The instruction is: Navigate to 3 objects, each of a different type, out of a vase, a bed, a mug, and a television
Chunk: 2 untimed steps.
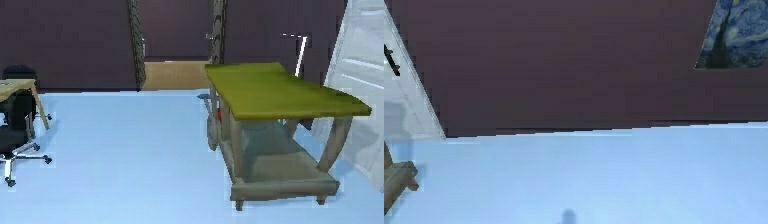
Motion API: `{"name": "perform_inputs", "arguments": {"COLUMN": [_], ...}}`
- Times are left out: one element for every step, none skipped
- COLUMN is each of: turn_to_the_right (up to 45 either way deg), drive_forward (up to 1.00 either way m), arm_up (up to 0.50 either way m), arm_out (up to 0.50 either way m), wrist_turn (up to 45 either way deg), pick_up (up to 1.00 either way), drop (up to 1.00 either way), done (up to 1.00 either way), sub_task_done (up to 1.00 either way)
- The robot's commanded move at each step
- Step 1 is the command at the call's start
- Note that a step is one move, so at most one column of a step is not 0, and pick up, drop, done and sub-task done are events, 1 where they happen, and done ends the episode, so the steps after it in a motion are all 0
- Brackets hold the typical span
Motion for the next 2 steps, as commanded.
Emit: {"name": "perform_inputs", "arguments": {"turn_to_the_right": [-6.0,0.0], "drive_forward": [0.00,1.00], "arm_up": [0.00,0.00], "arm_out": [0.00,0.00], "wrist_turn": [0.0,0.0], "pick_up": [0.00,0.00], "drop": [0.00,0.00], "done": [0.00,0.00], "sub_task_done": [0.00,0.00]}}
